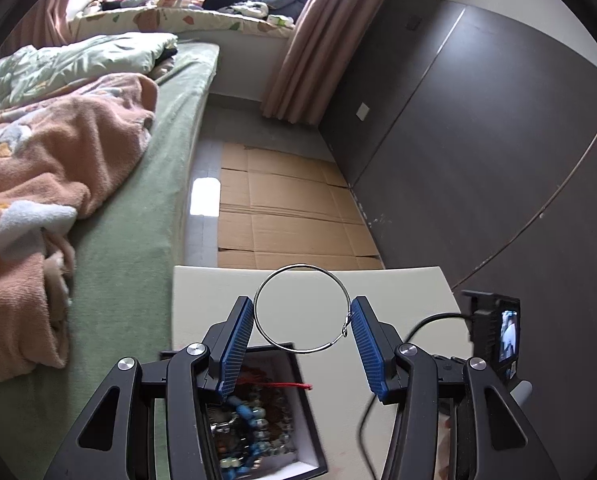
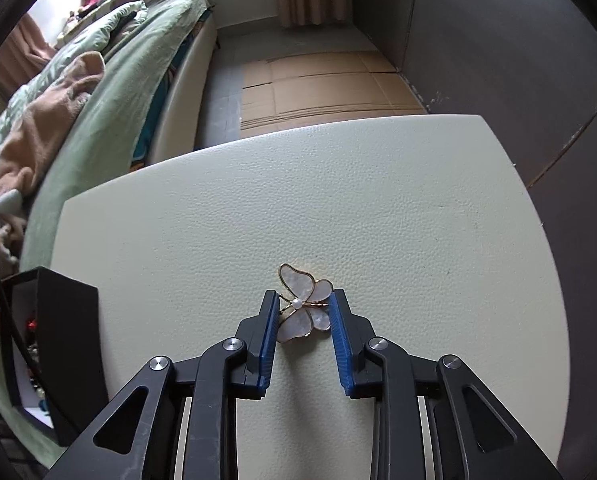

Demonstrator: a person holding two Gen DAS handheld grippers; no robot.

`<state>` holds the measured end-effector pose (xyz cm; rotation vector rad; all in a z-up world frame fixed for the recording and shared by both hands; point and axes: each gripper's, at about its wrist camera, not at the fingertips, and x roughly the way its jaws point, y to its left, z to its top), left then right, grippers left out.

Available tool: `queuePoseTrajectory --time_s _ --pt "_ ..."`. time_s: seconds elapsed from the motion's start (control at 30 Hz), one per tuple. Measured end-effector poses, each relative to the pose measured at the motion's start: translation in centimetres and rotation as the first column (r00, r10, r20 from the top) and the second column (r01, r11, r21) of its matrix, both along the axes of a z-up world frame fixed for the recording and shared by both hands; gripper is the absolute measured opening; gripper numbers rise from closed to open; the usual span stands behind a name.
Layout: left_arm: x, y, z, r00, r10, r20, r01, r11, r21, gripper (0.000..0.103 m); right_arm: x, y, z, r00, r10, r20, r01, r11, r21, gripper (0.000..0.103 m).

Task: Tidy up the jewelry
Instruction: 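Lift the silver butterfly ring with the left tool, then lower the butterfly ring into the black box and open the left tool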

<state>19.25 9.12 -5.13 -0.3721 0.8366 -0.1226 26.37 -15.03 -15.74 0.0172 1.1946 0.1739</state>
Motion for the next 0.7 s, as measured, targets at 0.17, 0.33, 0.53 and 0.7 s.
queuePoseTrajectory --time_s 0.17,0.33,0.53,0.7 --pt "-0.5 1.1 -0.4 0.999 0.021 -0.035 -0.021 1.0 0.002 0.052 0.0 -2.4 0.4 0.999 -0.041 -0.031 0.045 0.986 0.159 0.025" --pt "-1.3 1.0 -0.5 0.998 0.012 -0.057 -0.011 1.0 0.026 0.052 -0.9 -3.2 1.3 0.999 -0.043 -0.028 0.048 0.963 0.264 0.025" --pt "-2.1 0.7 -1.6 0.993 0.005 -0.119 0.002 0.998 0.06 0.052 -2.5 -2.7 2.7 1.0 -0.022 0.011 0.017 0.943 0.332 0.025" --pt "-2.8 1.0 -2.5 0.987 0.032 -0.157 -0.025 0.999 0.048 0.063 -3.7 -1.5 3.8 0.999 0.007 0.046 -0.024 0.926 0.376 0.025"
